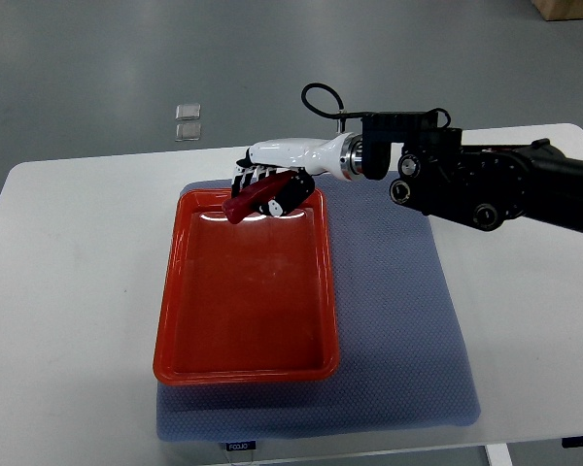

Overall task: Place red pepper on red tray
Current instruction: 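Carry the held pepper with the right hand over the red tray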

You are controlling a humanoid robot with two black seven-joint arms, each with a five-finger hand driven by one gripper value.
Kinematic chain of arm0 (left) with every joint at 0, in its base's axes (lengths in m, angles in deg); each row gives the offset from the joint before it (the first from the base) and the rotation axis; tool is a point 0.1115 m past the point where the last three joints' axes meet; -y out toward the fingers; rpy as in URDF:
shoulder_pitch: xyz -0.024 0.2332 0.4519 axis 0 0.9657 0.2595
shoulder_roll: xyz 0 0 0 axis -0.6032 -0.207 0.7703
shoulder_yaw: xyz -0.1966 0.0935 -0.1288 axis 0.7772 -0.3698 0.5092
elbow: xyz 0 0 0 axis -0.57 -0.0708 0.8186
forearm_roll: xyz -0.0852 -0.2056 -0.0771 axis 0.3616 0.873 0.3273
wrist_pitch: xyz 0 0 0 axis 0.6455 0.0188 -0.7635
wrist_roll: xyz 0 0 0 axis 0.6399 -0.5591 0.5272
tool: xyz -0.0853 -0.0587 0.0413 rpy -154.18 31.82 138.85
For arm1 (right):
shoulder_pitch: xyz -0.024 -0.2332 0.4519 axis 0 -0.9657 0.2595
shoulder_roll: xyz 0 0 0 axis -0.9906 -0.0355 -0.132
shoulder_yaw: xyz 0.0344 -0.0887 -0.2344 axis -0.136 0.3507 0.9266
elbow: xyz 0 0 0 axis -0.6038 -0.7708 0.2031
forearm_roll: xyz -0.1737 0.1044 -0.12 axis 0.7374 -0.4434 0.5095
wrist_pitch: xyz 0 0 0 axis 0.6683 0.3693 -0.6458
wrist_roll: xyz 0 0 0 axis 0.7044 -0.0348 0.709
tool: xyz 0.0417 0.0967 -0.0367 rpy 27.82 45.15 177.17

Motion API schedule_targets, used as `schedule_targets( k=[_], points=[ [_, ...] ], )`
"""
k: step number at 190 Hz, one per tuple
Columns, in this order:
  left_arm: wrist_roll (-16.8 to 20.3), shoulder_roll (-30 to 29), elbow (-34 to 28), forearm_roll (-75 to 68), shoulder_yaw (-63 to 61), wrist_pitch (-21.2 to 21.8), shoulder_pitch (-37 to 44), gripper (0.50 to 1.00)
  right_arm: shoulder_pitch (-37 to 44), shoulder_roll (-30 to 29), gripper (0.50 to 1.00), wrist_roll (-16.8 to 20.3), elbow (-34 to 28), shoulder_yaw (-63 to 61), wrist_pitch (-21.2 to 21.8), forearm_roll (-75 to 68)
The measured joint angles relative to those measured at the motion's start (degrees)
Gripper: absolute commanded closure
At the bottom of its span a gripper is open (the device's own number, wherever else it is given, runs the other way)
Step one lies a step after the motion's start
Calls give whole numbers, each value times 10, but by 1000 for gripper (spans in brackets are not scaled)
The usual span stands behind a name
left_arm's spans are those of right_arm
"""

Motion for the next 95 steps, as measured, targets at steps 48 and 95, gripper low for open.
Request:
schedule_targets(
  k=[48,95],
  points=[
    [0,0,1,0,1,0,0,500,-38,-79,1000,0,69,10,-12,8],
    [0,0,1,0,2,0,0,500,-76,-84,1000,-2,99,19,-27,19]
  ],
)
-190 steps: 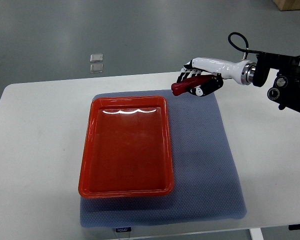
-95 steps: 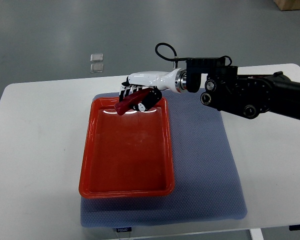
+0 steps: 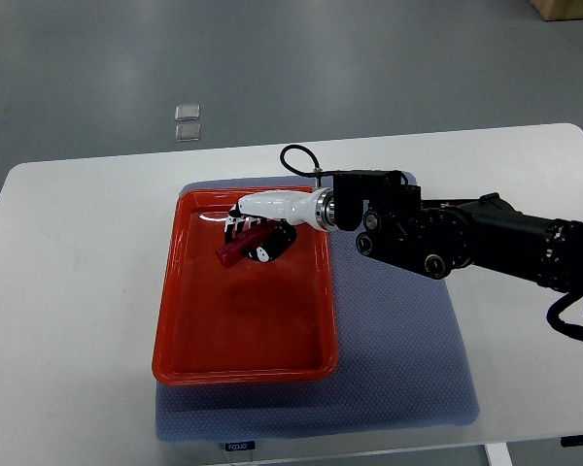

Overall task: Place red pepper on red tray
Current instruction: 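Carry the held pepper with the right hand over the red tray, then lower the pepper into the tray and open the right hand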

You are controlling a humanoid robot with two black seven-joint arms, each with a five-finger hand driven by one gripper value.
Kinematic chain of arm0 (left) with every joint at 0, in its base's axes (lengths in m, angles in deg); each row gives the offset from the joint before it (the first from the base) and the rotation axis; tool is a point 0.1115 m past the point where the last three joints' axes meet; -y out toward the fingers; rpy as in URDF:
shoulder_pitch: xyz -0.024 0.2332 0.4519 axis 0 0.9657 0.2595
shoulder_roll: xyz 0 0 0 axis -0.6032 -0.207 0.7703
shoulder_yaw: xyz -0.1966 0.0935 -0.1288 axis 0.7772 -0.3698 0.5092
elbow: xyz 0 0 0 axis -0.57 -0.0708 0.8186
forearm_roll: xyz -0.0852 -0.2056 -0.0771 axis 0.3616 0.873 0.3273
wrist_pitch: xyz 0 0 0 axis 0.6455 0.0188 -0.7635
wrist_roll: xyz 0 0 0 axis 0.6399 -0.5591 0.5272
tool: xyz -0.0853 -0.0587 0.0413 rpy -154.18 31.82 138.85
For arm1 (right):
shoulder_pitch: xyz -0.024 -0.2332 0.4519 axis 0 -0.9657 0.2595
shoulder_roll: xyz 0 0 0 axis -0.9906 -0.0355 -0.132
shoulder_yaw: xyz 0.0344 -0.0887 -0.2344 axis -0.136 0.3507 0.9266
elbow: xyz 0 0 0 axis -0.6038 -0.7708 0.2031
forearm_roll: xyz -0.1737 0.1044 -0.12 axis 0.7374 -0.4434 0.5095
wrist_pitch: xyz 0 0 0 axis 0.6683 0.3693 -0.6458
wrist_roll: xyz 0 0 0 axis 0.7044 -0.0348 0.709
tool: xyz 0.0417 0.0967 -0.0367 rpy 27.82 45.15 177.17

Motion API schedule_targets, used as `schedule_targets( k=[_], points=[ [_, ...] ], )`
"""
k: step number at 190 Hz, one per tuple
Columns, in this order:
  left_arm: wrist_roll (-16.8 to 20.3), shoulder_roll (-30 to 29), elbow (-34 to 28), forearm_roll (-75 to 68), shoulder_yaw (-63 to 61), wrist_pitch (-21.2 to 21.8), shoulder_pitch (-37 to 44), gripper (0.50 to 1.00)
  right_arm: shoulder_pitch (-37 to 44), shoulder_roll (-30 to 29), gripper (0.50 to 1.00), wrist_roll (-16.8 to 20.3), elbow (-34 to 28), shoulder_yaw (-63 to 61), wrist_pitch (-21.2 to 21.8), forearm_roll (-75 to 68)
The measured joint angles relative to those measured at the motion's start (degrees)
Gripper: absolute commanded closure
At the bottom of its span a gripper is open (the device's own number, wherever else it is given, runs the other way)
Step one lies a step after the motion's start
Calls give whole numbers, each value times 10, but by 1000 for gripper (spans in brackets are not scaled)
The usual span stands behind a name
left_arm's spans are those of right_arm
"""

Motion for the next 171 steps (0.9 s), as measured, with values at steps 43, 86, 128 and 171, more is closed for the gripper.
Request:
schedule_targets(
  k=[43,86,128,171],
  points=[
    [0,0,0,0,0,0,0,500,-27,0,1000,-1,12,14,-18,3],
    [0,0,-3,0,0,0,0,500,-38,0,863,-3,14,14,-24,3],
    [0,0,-4,0,0,0,0,500,-39,0,746,-5,14,9,-25,1],
    [0,0,-4,0,0,0,0,500,-35,0,716,-6,13,-3,-25,-6]
  ],
)
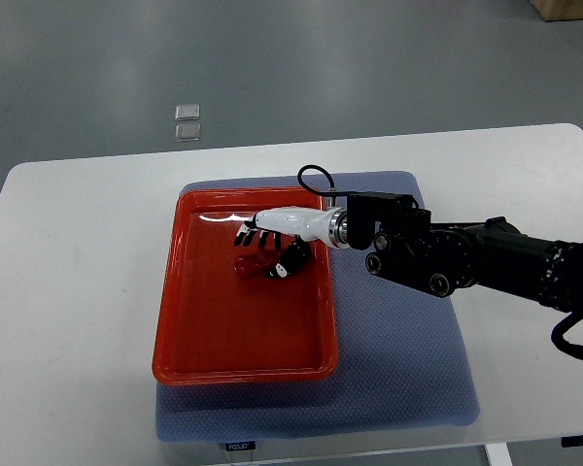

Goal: Place red pepper on red tray

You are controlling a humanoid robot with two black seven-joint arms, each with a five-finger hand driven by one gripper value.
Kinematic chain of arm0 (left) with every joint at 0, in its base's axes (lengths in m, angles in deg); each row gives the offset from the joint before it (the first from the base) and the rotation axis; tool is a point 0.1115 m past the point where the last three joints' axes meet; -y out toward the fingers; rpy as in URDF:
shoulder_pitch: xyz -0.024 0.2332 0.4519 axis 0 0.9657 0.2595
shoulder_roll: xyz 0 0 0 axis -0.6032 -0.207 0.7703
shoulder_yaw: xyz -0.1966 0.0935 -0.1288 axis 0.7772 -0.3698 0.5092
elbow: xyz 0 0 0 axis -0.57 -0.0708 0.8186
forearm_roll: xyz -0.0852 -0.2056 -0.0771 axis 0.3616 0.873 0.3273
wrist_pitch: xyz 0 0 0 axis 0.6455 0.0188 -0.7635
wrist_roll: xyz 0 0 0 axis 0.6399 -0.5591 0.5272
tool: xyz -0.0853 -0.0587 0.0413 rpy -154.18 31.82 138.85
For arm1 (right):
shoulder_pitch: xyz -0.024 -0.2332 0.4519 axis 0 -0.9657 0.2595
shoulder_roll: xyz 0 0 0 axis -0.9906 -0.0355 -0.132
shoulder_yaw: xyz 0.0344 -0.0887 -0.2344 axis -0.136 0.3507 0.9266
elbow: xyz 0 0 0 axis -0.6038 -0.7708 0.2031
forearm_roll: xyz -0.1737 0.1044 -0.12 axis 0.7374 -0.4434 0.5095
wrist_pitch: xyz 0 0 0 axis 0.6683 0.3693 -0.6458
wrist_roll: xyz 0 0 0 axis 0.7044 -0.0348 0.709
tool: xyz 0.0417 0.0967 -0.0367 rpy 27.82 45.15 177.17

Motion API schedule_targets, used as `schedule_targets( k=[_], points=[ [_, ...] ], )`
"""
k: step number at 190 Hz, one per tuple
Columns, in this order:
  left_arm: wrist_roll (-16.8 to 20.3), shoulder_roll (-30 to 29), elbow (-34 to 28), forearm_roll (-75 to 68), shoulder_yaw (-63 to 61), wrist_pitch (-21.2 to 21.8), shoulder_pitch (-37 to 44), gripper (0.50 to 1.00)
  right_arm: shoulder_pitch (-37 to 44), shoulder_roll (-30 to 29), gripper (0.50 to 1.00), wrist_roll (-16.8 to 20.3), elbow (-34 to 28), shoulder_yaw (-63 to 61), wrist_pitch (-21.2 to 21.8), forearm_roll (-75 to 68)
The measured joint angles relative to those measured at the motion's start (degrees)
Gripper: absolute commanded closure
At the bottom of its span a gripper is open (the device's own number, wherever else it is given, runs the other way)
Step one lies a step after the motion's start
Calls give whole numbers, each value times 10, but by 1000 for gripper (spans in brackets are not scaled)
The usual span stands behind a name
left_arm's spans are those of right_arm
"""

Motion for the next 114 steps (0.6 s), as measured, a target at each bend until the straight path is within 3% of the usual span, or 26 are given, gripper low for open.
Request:
schedule_targets(
  k=[63,91,114],
  points=[
    [0,0,-1,0,-1,0,0,500,-5,2,713,-5,-5,-162,1,-37],
    [0,0,-1,0,-1,0,0,500,-61,21,711,-15,-7,-309,4,-122],
    [0,0,-1,0,-1,0,0,500,-116,28,675,-20,-11,-430,13,-231]
  ],
)
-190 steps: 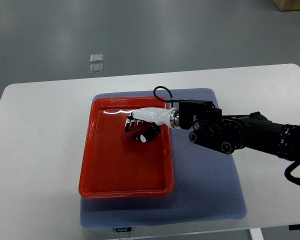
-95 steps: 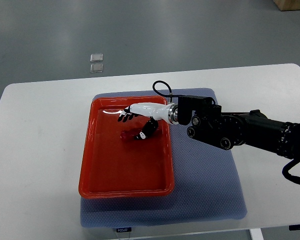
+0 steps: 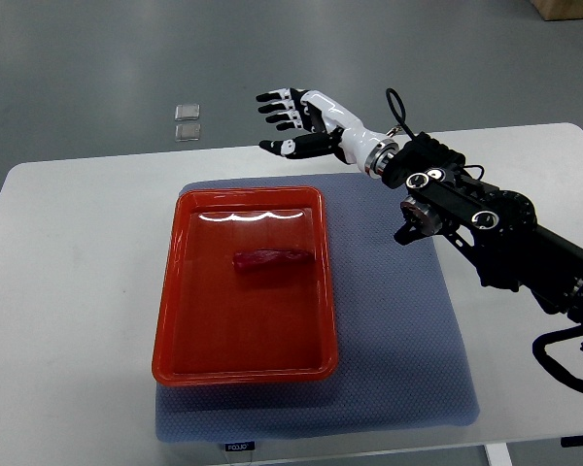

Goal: Place red pepper on red tray

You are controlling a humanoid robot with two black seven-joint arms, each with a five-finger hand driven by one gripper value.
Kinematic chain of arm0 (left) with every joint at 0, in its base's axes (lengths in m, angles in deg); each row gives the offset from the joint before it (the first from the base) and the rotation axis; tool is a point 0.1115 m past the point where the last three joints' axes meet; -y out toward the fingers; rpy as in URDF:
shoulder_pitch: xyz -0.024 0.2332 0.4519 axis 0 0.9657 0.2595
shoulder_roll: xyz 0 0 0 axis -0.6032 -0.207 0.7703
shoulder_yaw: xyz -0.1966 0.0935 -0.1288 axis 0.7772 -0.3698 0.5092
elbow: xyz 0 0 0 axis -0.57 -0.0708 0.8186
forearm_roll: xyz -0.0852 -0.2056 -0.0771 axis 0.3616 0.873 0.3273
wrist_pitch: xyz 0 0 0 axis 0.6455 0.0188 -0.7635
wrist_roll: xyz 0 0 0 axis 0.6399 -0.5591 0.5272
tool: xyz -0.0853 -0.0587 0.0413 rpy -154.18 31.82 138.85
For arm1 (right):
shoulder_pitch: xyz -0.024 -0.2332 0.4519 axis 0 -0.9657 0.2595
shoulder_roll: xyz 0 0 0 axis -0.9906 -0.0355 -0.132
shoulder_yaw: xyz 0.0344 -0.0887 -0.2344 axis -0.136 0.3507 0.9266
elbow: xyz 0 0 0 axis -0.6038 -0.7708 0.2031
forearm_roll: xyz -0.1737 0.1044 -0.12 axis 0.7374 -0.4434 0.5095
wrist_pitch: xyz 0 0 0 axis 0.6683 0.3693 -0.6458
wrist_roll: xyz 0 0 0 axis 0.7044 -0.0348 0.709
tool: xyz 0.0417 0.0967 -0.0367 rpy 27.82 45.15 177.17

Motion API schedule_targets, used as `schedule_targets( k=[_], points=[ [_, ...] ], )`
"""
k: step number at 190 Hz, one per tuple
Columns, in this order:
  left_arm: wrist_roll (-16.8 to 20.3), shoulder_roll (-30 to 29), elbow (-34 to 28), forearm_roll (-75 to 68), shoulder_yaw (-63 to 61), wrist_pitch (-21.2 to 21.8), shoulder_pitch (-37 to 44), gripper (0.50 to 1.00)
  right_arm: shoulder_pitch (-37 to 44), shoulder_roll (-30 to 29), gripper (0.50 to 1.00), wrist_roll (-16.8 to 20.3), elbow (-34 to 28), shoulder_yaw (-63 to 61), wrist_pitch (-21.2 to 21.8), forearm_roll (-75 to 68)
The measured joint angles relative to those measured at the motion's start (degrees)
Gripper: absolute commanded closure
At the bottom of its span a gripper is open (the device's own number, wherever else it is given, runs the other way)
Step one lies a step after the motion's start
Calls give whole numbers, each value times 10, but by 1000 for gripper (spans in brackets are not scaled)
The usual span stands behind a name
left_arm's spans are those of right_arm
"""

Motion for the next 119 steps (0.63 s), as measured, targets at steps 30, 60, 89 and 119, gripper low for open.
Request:
schedule_targets(
  k=[30,60,89,119],
  points=[
    [0,0,0,0,-1,0,0,500,-61,0,630,-2,-1,-121,6,-145],
    [0,0,1,0,-1,0,0,500,-103,0,605,-2,0,-174,11,-262],
    [0,0,1,0,-1,0,0,500,-130,0,593,-2,1,-182,18,-323],
    [0,0,1,0,-1,0,0,500,-148,-1,589,-2,4,-182,62,-330]
  ],
)
